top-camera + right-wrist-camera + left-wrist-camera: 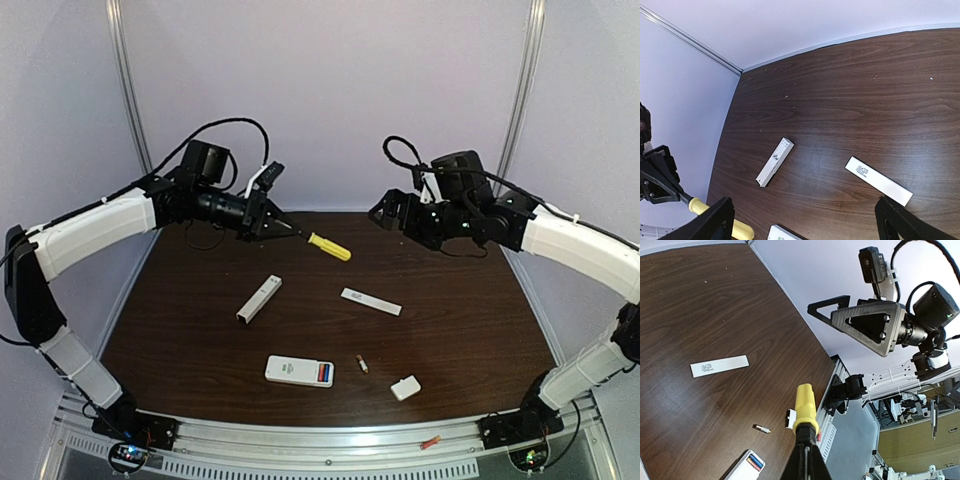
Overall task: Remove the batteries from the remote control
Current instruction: Pass from the left arm to the right
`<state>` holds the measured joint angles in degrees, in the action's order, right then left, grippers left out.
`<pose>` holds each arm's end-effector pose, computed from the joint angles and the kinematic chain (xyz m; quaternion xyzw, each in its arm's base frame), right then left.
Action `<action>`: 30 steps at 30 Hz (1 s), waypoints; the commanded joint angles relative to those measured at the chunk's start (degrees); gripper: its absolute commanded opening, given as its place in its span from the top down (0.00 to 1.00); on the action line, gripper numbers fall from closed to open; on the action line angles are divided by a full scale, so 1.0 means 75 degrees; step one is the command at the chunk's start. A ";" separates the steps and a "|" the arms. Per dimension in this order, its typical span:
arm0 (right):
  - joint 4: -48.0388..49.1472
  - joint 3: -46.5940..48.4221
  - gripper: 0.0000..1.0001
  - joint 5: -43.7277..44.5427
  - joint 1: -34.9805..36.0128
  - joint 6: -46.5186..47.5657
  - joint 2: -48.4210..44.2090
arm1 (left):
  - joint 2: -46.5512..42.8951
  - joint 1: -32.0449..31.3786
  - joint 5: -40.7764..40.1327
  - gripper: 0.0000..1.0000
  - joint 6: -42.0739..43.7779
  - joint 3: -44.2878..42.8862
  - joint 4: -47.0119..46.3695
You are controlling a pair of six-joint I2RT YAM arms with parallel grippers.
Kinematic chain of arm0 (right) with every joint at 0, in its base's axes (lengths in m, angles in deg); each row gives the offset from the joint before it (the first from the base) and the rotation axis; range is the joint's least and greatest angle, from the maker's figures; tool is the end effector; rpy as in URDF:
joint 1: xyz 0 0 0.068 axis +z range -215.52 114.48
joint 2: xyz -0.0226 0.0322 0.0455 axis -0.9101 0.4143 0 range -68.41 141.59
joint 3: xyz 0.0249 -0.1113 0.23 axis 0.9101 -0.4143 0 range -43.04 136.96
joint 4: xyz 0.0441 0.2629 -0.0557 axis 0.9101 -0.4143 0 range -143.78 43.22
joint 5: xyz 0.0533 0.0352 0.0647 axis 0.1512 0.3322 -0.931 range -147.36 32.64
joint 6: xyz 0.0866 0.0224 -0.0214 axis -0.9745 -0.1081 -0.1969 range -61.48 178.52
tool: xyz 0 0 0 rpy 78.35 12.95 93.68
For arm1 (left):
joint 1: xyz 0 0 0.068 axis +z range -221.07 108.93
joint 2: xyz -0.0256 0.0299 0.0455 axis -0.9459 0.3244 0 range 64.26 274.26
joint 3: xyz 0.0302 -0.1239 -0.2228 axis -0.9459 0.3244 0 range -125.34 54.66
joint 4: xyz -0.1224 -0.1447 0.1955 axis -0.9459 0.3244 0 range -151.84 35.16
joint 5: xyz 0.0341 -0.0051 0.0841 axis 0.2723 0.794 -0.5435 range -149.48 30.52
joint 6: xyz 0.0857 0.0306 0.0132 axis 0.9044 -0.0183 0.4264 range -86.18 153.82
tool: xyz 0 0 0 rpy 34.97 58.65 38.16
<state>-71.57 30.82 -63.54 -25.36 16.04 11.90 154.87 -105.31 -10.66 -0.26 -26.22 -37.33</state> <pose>0.2797 0.2477 0.3072 -0.0088 0.8705 0.3587 0.3369 0.2889 -0.2717 0.3044 0.1943 0.8047 -0.5413 0.1472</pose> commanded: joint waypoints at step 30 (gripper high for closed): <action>-0.1095 0.0222 0.00 -0.0579 -0.0105 -0.0874 -0.0481 | -0.1201 -0.0030 -0.0948 1.00 -0.0339 0.0809 -0.0276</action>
<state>-80.51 33.23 -67.38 -26.72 11.67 9.91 146.91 -105.31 -19.51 -5.97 -21.50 -37.79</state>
